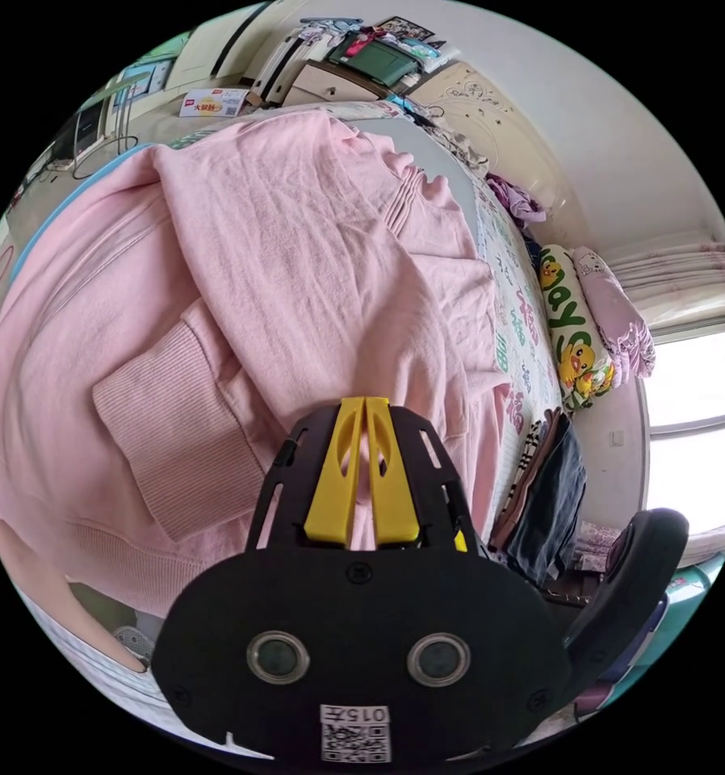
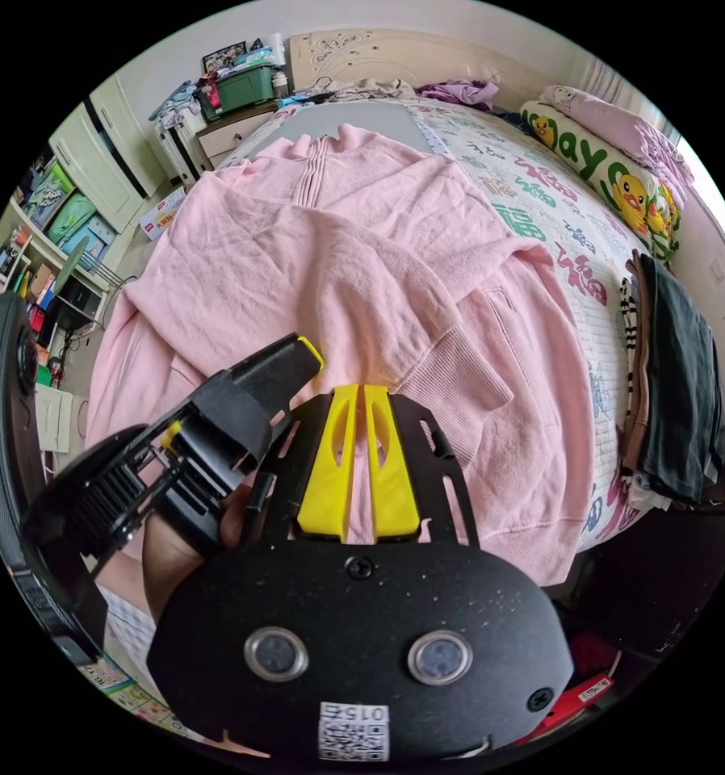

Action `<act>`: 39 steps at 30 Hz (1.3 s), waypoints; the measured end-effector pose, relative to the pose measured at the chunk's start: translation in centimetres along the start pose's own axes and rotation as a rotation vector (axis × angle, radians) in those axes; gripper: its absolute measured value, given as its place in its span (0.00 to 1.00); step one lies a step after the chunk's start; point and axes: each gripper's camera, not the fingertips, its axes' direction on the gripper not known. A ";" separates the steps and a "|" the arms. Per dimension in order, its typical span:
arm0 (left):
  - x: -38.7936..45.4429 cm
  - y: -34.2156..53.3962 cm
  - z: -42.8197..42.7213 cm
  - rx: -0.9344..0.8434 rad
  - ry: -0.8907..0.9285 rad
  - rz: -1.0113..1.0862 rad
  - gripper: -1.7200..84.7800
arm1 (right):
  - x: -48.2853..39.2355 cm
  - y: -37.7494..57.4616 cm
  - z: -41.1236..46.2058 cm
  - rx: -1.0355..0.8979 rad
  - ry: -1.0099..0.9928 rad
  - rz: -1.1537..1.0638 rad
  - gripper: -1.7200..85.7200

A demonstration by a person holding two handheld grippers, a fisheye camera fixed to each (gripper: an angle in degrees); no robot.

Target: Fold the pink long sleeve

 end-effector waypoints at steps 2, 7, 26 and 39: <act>-0.1 -0.1 0.1 -0.004 0.001 -0.003 0.01 | -0.2 -0.3 -0.4 -0.005 0.004 0.000 0.02; -0.6 -0.2 0.3 -0.004 0.013 -0.012 0.01 | -0.8 -0.6 -1.1 -0.006 0.010 -0.004 0.02; -2.4 -0.6 0.8 -0.011 0.037 -0.021 0.01 | -3.6 -1.8 -4.2 -0.008 0.029 -0.005 0.02; -4.2 -1.2 0.7 -0.027 0.068 -0.023 0.01 | -6.5 -2.1 -5.2 -0.014 0.061 0.000 0.02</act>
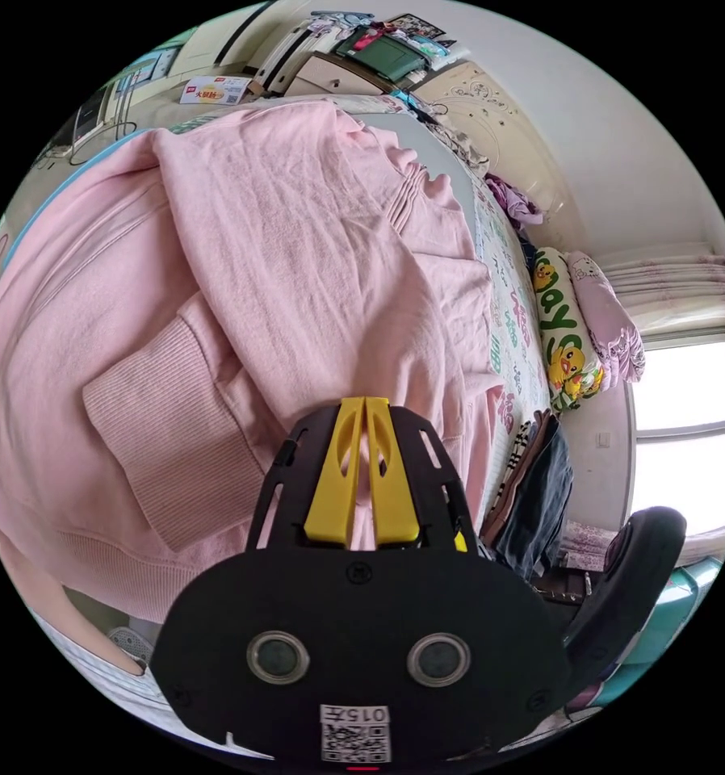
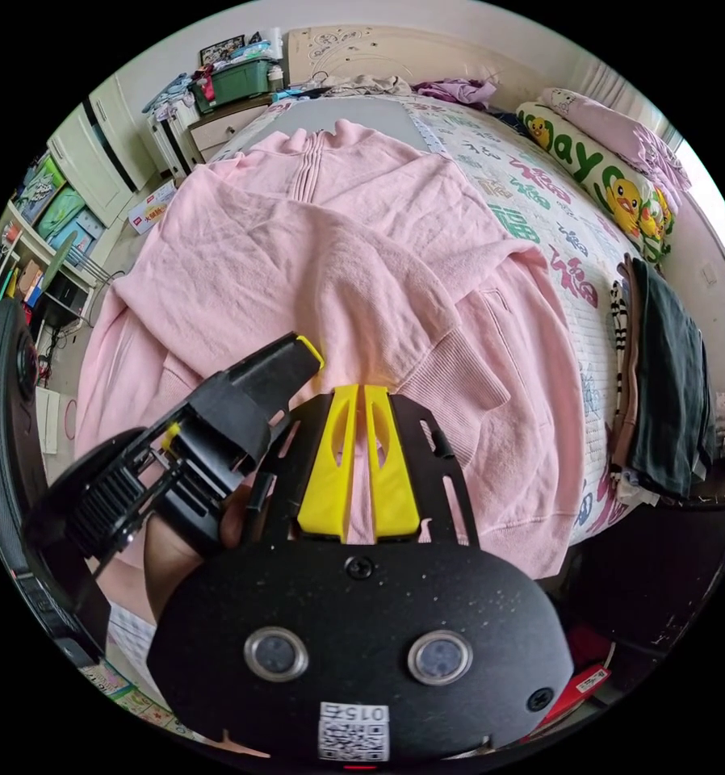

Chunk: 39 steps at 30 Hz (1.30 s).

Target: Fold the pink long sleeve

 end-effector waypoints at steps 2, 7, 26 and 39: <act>-0.4 -0.1 -0.1 -0.003 0.013 0.000 0.01 | -0.8 0.1 -0.1 0.002 0.011 -0.006 0.02; -1.1 -0.3 -0.3 -0.008 0.035 -0.004 0.01 | -2.2 0.2 0.0 -0.003 0.029 -0.013 0.02; 1.1 -0.3 -2.4 -0.006 -0.170 0.173 0.01 | -3.5 3.9 4.0 0.049 -0.115 0.079 0.02; -2.0 -1.4 -4.1 -0.054 -0.047 0.174 0.01 | -9.6 6.2 10.1 0.037 0.052 0.059 0.02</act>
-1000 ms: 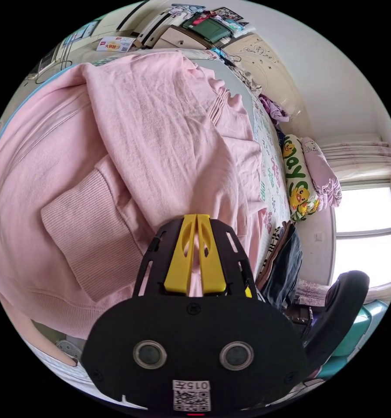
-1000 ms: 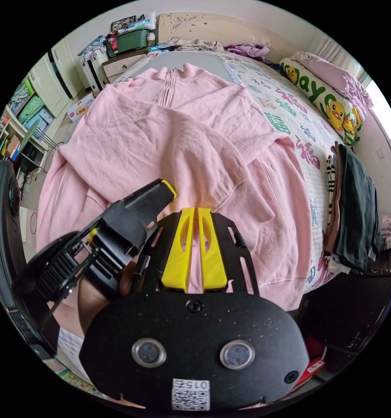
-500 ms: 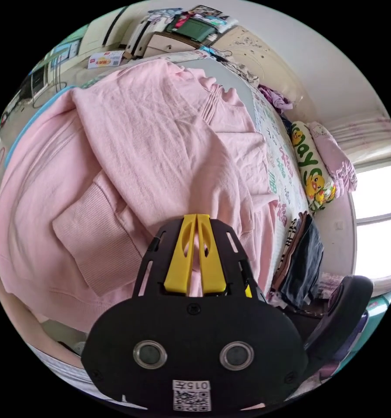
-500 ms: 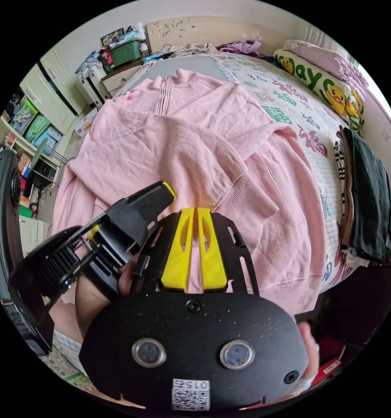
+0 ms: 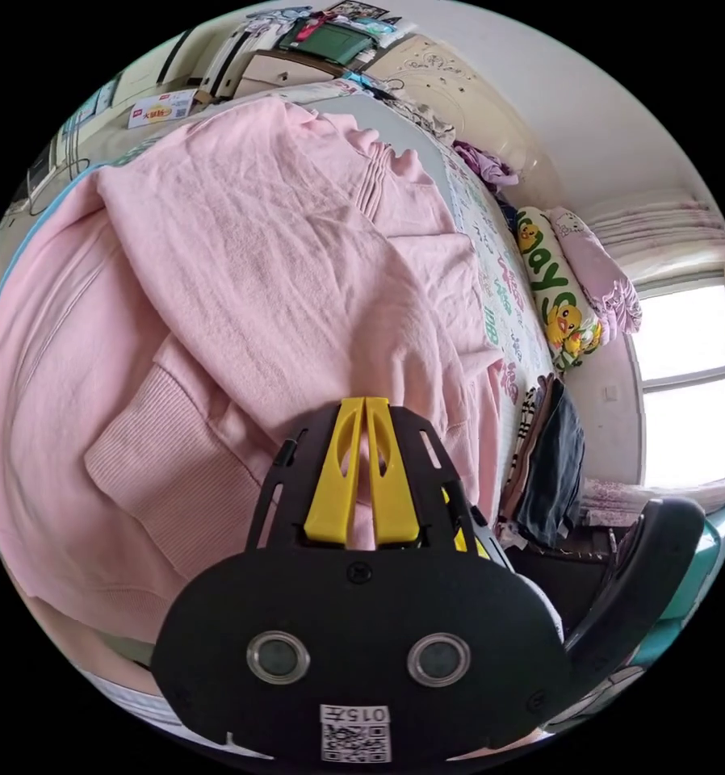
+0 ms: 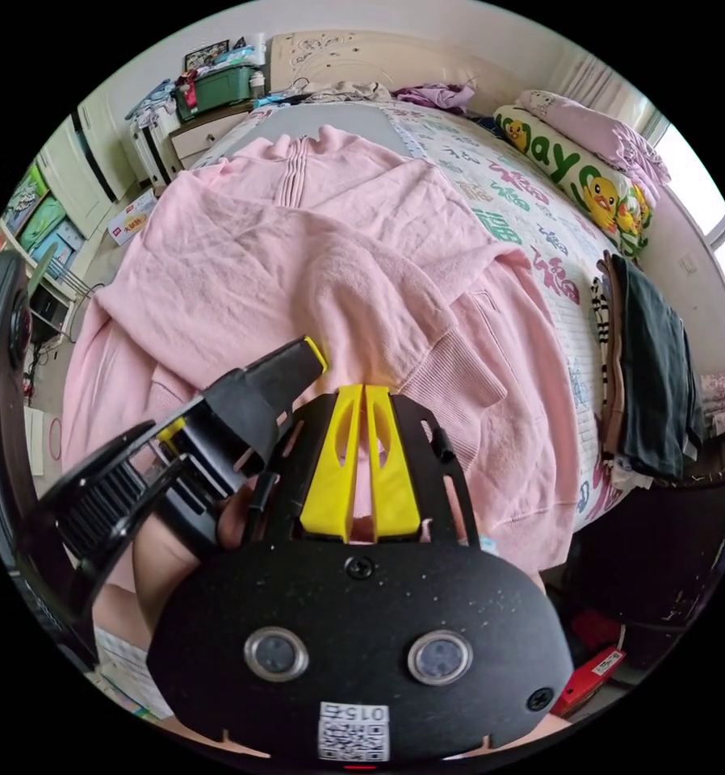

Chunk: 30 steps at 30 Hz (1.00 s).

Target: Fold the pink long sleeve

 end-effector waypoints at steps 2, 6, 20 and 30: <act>0.0 0.0 -0.3 -0.007 -0.011 0.007 0.01 | 0.3 1.0 1.5 0.022 -0.025 0.018 0.01; 0.5 0.0 -1.7 -0.047 -0.059 0.096 0.01 | 1.7 1.8 3.9 0.018 -0.126 -0.017 0.01; -5.6 6.5 -16.4 0.248 0.160 0.534 0.02 | 4.1 7.1 13.3 0.087 -0.434 -0.228 0.01; -3.8 6.4 -16.8 0.274 0.134 0.628 0.08 | 5.6 11.6 16.1 0.207 -0.062 -0.114 0.09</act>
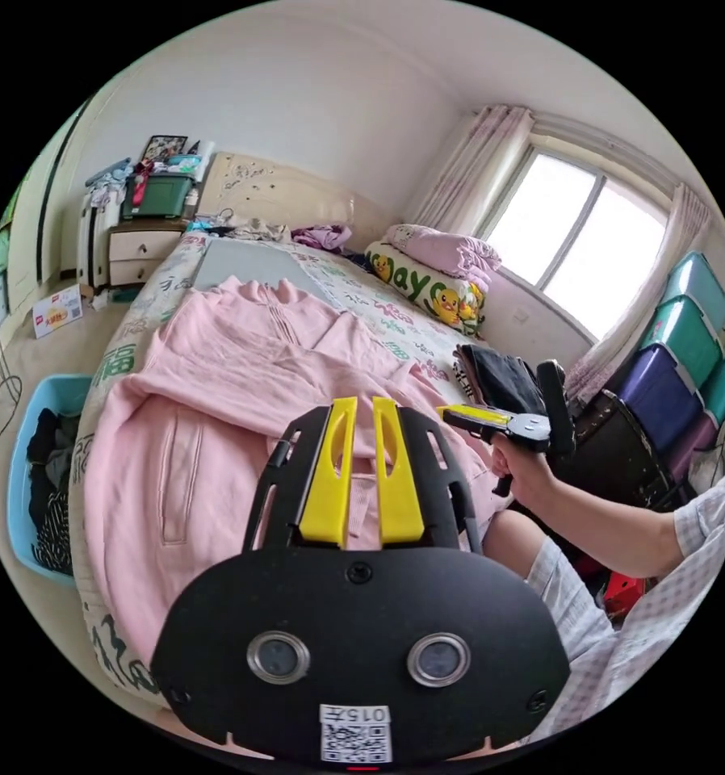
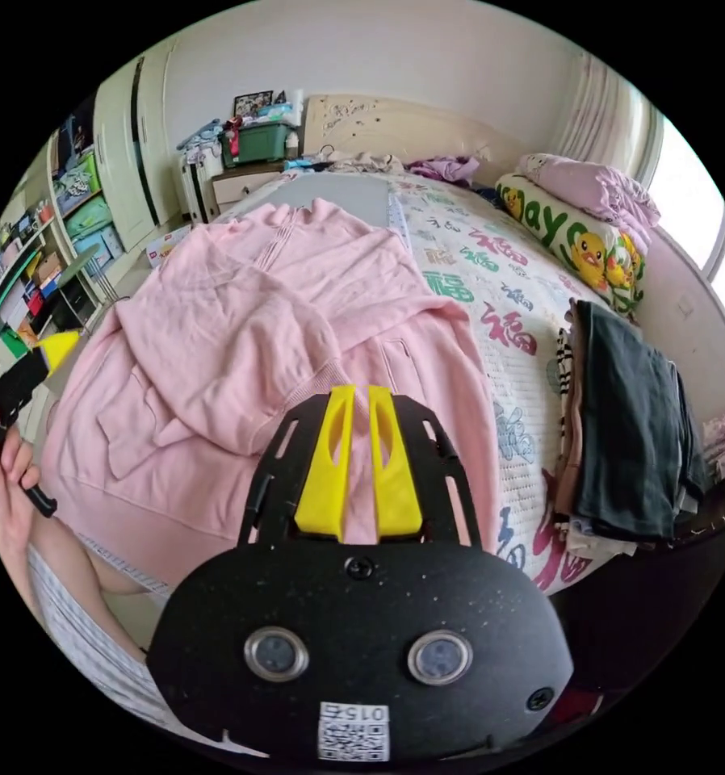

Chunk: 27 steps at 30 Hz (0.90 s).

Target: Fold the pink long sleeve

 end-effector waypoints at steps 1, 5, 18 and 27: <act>0.2 -0.2 0.3 -0.016 -0.003 0.005 0.08 | 1.0 0.1 1.7 -0.051 -0.030 0.033 0.14; 1.6 -1.0 2.9 -0.175 -0.070 0.047 0.14 | 3.7 1.1 6.3 -0.130 -0.236 0.111 0.18; 3.2 -0.6 8.4 -0.420 -0.104 0.044 0.11 | 2.3 4.6 11.1 -0.143 -0.326 0.059 0.03; 4.7 -1.7 8.8 -0.461 -0.148 0.105 0.11 | 4.5 7.3 9.8 0.004 -0.502 0.171 0.01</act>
